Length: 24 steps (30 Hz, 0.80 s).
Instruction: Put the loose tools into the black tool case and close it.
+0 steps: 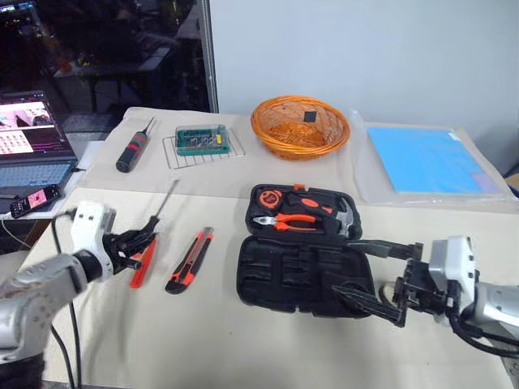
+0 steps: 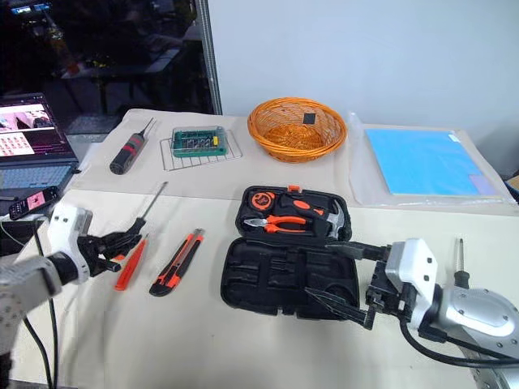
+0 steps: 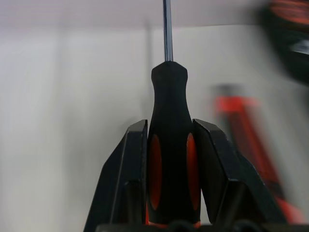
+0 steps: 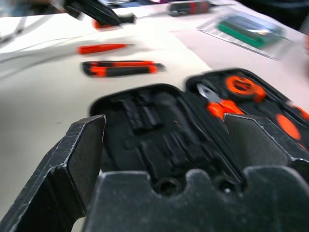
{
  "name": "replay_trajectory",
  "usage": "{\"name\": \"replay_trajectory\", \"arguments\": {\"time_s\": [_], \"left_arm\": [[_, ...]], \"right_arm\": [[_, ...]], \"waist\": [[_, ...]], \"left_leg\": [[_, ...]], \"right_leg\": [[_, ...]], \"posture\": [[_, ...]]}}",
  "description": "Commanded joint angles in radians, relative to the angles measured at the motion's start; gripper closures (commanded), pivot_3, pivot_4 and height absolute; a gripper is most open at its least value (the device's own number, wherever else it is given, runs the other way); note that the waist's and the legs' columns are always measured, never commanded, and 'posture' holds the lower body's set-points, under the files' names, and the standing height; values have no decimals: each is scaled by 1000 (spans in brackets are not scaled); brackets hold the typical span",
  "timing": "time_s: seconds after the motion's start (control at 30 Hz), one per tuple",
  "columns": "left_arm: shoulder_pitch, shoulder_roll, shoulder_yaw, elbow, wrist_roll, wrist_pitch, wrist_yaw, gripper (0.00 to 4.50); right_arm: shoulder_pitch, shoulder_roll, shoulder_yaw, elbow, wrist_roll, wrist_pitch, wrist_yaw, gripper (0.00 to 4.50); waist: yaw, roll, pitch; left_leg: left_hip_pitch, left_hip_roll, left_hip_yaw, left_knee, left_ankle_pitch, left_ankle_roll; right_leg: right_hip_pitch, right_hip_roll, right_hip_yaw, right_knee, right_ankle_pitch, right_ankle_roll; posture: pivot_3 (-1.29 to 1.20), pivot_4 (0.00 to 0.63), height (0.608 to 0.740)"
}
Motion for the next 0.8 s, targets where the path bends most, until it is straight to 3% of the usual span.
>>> {"name": "replay_trajectory", "arguments": {"time_s": [0.03,0.17,0.33,0.57,0.8], "left_arm": [[-145,52,-261,12,100,-181,-255,3269],[-454,-50,-569,190,293,-293,-375,3269],[-729,-276,-796,464,468,-359,-423,3269],[-828,-416,-898,611,579,-368,-459,3269],[-835,-438,-928,667,679,-368,-453,3269]], "right_arm": [[112,25,-125,-68,29,-18,10,0],[247,52,-258,-73,54,-15,36,0],[357,54,-401,-37,54,-59,139,0],[367,50,-444,-42,56,-67,147,0],[359,51,-416,-85,55,-53,112,0]], "waist": [[9,5,-2],[13,5,-1],[-3,3,-1],[-30,2,-1],[-24,2,-1]], "left_leg": [[0,0,2,0,-1,2],[1,0,7,1,0,5],[2,0,11,4,3,14],[0,1,13,4,-1,19],[0,1,13,7,-1,20]], "right_leg": [[0,0,1,0,-1,0],[1,3,4,0,-3,8],[2,6,12,1,-1,11],[-2,7,18,1,2,17],[-1,5,17,1,1,20]], "posture": [[0,150,740],[0,150,740],[0,150,740],[0,150,740],[0,150,740]]}}
